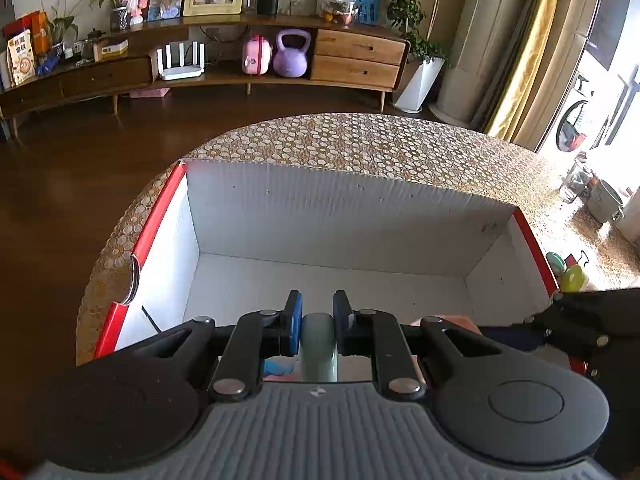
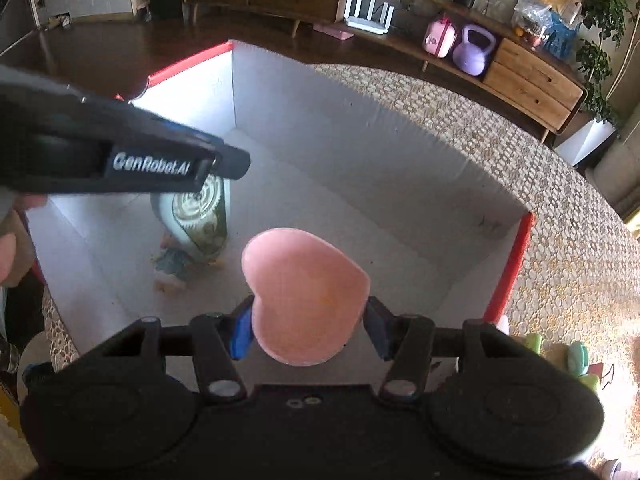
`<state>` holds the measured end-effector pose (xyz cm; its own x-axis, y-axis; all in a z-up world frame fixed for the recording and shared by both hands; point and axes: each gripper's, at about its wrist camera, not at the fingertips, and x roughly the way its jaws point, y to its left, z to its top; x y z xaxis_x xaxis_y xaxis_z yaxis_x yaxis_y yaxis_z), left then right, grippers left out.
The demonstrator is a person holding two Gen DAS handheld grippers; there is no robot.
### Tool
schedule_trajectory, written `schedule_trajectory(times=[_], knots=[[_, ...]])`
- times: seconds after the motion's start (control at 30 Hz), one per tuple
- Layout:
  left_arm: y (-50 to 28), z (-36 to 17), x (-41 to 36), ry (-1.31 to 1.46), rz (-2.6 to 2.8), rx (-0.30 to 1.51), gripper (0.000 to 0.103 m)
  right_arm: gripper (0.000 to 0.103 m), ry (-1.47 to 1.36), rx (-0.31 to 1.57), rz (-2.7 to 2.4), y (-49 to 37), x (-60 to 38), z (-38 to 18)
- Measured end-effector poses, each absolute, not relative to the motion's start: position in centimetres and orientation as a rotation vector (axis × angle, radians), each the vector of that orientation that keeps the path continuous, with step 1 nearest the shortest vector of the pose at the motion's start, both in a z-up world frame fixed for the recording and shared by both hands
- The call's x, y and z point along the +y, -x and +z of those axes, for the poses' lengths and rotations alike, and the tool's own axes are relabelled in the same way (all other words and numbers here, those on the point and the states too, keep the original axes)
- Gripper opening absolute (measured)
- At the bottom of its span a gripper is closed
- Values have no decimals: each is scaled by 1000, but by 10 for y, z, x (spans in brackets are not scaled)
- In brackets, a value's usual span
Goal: Organize rigid objects
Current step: 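Carry the cup and tape dispenser into the red box and open both tools, then withdraw both open tools from the red box back over the table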
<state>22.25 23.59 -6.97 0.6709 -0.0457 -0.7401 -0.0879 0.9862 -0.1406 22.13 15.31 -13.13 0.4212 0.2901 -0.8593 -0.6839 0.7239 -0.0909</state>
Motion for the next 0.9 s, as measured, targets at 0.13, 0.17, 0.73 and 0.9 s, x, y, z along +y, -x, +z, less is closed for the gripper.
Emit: schedule_trajectory(times=[0.13,0.17,0.73,0.9], knots=[[-223,-70,235,182,23,848,16,64,441,944,645,-221,148,-126],[-222,-70,235,188,18,852,16,65,430,941,649,-220,145,-124],[-189,-67,222,172,22,895,17,66,360,867,719,-183,110,-81],[-178,-58,214,164,20,871,17,68,316,844,725,-174,90,-66]])
